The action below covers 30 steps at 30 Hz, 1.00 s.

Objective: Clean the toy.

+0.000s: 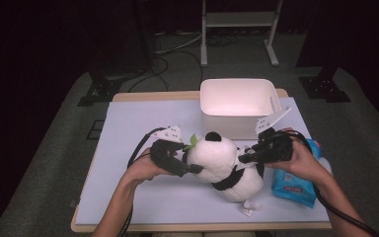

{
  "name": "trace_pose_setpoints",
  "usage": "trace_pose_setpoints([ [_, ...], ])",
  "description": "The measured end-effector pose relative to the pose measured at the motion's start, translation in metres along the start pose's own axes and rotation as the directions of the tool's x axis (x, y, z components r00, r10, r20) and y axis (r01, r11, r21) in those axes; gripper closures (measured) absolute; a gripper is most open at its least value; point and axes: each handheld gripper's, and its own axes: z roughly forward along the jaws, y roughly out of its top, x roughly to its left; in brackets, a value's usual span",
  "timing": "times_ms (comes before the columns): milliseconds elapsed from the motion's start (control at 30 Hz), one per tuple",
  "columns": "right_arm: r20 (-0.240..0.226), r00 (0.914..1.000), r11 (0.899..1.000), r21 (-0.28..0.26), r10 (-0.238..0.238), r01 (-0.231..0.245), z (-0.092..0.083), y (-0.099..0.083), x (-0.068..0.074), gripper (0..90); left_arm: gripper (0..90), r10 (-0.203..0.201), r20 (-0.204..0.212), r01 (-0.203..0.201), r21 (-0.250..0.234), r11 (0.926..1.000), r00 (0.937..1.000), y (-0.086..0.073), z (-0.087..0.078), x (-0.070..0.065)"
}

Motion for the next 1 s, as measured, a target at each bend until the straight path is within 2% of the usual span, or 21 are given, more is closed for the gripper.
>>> trace_pose_setpoints([
  [233,-0.041,0.9991,0.998,-0.057,0.005,-0.007,0.004,0.004,-0.005,77.9,29.4,0.027,-0.043,-0.026,0.014,0.9996,0.9987,0.014,-0.019,-0.004],
  [333,-0.035,0.9994,0.998,-0.059,-0.007,0.005,0.002,0.009,-0.005,77.9,29.6,0.033,-0.061,-0.032,0.017,0.9994,0.9976,0.019,-0.025,-0.006],
  [500,-0.045,0.9990,0.998,-0.068,-0.002,-0.001,-0.001,0.013,-0.007,77.9,29.8,0.045,-0.078,-0.043,0.032,0.9986,0.9959,0.023,-0.030,-0.008],
  [800,-0.031,0.9989,0.997,-0.070,-0.034,0.032,-0.014,0.034,0.001,77.9,30.0,0.065,-0.086,-0.061,0.052,0.9968,0.9941,0.029,-0.034,-0.013],
  [1000,-0.021,0.9979,0.996,-0.069,-0.061,0.059,-0.021,0.050,0.007,77.9,29.9,0.076,-0.072,-0.071,0.065,0.9954,0.9945,0.033,-0.023,-0.015],
])
